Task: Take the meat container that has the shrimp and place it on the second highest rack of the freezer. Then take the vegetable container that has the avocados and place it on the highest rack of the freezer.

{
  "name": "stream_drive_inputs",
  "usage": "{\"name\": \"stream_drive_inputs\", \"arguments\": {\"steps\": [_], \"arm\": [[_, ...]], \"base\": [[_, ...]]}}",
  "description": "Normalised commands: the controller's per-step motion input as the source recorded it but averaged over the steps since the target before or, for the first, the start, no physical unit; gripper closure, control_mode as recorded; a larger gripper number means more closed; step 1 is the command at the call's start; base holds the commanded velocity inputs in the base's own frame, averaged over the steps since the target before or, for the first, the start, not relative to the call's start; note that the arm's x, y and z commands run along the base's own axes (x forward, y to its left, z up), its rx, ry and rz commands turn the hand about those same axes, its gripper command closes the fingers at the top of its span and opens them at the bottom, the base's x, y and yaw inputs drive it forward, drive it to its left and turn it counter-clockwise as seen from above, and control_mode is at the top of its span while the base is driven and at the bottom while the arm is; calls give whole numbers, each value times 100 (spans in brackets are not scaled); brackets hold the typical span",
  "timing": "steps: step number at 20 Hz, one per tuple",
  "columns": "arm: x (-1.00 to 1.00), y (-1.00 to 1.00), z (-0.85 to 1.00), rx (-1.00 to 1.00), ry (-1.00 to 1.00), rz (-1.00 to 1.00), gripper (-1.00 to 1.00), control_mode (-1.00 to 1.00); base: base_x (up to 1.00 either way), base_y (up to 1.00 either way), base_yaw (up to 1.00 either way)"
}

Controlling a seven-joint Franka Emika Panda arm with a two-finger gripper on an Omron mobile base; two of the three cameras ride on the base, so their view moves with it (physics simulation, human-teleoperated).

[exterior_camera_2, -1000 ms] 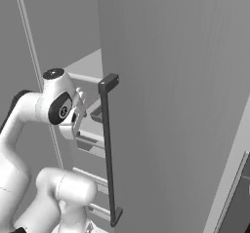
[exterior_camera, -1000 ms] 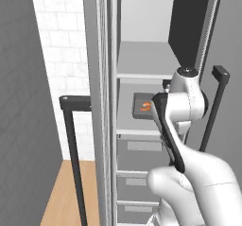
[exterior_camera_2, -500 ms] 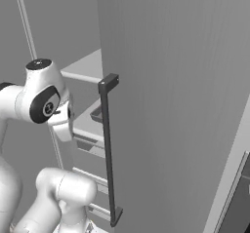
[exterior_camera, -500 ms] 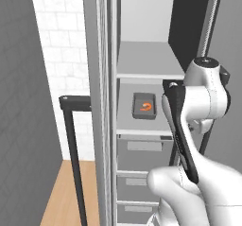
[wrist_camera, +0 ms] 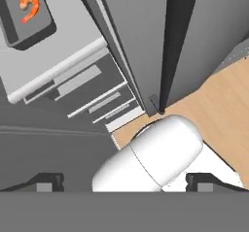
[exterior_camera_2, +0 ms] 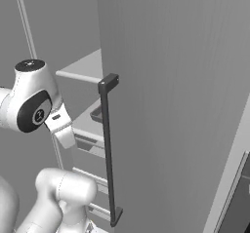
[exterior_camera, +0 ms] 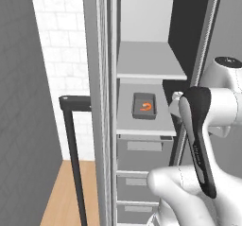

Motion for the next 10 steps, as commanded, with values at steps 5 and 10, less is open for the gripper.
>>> {"name": "stream_drive_inputs", "arguments": {"steps": [5,10], "arm": [[-7,18,20,0,0,26,-100,-100],[0,24,3,-6,0,14,-100,-100]], "base": [[0,0,0],[0,0,0]]}}
